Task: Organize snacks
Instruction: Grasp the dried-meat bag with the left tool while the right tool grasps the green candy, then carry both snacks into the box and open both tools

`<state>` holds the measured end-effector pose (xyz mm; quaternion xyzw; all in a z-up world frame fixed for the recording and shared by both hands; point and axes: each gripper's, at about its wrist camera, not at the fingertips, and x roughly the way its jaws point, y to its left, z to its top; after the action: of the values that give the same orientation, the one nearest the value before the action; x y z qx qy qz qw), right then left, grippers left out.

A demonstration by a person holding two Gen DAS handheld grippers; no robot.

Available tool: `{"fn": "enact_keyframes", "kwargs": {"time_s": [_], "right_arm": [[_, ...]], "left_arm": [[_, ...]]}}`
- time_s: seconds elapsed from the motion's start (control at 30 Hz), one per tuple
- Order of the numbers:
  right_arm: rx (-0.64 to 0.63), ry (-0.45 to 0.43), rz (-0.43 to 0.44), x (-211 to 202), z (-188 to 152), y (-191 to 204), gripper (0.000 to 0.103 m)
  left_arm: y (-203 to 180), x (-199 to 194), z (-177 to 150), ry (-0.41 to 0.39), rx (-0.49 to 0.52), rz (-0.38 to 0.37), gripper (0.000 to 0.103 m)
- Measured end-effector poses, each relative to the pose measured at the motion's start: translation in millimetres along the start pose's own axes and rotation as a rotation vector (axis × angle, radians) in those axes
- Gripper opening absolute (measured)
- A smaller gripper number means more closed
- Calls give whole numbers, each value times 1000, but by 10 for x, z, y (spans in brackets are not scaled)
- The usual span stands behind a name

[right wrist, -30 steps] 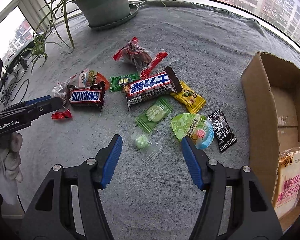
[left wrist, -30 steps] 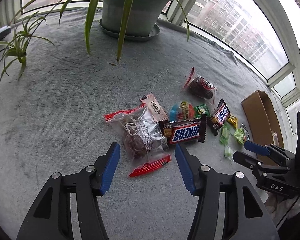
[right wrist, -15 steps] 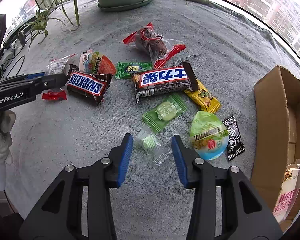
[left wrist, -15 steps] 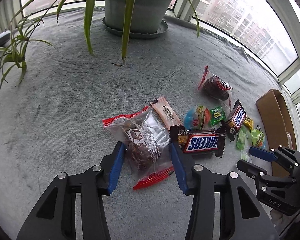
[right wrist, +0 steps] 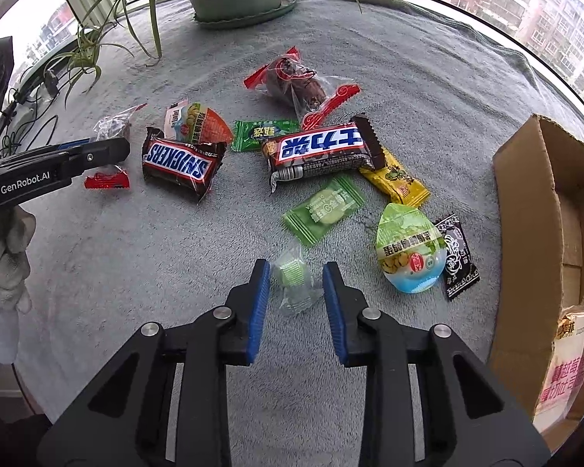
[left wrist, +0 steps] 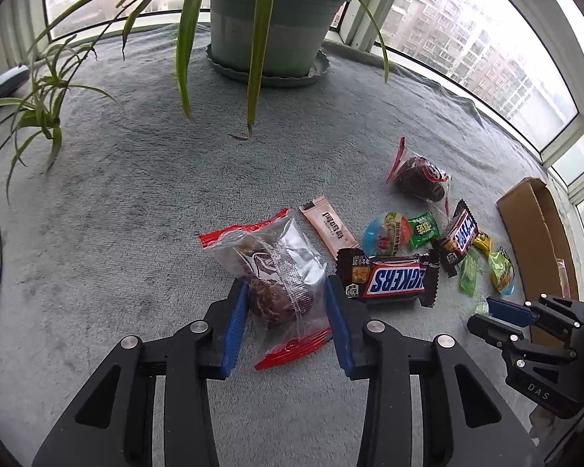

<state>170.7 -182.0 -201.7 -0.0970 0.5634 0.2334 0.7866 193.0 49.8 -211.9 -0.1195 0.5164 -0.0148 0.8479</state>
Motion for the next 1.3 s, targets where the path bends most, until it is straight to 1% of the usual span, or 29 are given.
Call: {"fn": "enact_keyframes", "kwargs": {"time_s": [0.37,0.57,0.77,0.9,1.13,1.3], "right_arm": [[58,-96,31,-432,-61,-163,29],[77,-162,6,-781,-148,-369,29],[120,-213,-28,-1093,-273,-696,29],[152,-231,-58,-1254,-405,-955,29],[217,-240,-104,-1424,-683,-1423,29],[256,-238,-135,-1488,-852,-1685,29]], "left_arm": [[-86,-370,-1,-62,16,-30,37],[-315,-558,3,-95,42,-73,37],[-738,-670,11,-115,83,-132,37],[-1047,-697,-14,-121,110,-172,37],[-1590,-631,-79,-110,163,-237,37],[-1937,-575,-119,-97,199,-268,37]]}}
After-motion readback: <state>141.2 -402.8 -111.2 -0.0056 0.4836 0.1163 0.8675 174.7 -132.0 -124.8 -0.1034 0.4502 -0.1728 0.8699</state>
